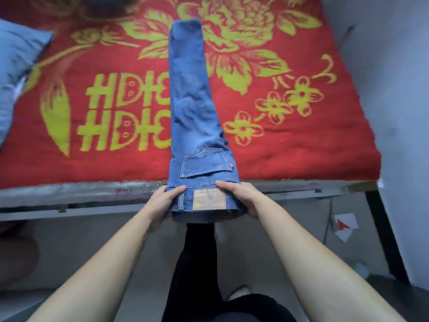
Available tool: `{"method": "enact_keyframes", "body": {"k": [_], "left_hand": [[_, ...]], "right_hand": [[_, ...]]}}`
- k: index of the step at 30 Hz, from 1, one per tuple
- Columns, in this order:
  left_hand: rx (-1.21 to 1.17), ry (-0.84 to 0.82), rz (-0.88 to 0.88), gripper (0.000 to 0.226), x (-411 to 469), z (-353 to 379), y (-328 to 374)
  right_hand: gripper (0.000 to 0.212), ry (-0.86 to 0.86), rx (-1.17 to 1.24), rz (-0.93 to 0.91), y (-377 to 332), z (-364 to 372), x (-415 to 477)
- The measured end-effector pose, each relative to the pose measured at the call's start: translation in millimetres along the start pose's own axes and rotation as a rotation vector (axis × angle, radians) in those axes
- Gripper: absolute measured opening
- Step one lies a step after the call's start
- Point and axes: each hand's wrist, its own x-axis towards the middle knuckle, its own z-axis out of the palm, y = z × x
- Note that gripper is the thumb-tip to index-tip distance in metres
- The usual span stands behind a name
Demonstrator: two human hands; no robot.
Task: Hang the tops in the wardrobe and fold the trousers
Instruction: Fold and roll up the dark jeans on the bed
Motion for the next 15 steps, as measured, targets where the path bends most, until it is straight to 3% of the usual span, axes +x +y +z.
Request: {"method": "enact_keyframes", "body": {"k": [3,7,11,15], "left_hand": [[-0.034,0.054,0.047,0.038,-58,15,10],[-0.037,0.152,0.086,0.020,-123,39,15],[-0.019,0.271,0.049,0.003,-154,53,-4],[-0.020,0.338,0.178,0.043,-165,58,-26]], "right_hand": [[0.073,0.098,0.022,-0.106,4,-4,-53],[0.088,0.167,0.032,-0.165,28,-14,-101],[0.074,0.189,0.045,-0.140,52,-12,-130],[0.055,0.158,0.093,-0.211,66,-7,-147]]}}
